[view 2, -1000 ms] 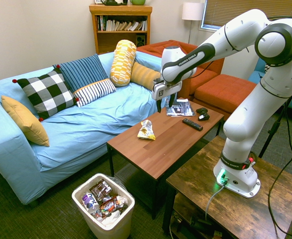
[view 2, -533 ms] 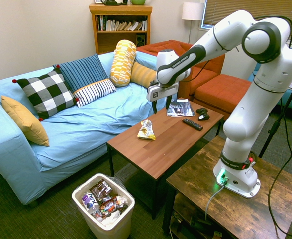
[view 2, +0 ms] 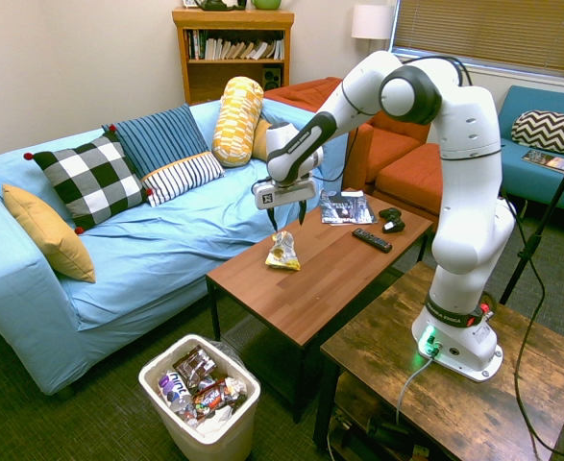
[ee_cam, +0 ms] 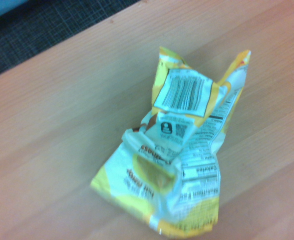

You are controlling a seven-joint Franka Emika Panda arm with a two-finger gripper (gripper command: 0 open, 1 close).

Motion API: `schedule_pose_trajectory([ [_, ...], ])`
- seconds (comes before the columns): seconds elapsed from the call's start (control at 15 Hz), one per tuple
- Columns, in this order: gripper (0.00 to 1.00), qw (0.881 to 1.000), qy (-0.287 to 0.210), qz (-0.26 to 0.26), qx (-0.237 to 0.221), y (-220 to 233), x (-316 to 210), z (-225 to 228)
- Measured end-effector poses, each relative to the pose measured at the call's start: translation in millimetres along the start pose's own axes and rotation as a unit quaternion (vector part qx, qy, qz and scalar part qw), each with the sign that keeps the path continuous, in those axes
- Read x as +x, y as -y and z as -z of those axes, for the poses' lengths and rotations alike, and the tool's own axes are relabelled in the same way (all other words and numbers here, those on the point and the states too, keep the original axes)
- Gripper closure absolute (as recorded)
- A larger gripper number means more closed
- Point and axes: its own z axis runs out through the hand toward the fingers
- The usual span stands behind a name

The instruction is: Throw the chip bag in the trash bin

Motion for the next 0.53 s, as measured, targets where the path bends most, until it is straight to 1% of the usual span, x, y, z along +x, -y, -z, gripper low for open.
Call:
schedule_pose_trajectory([
  [0.27,0.0,0.999,0.0,-0.034,-0.021,22.3,21.7,-31.3],
  [0.53,0.0,0.998,0.006,-0.04,-0.046,42.1,27.0,-77.8],
])
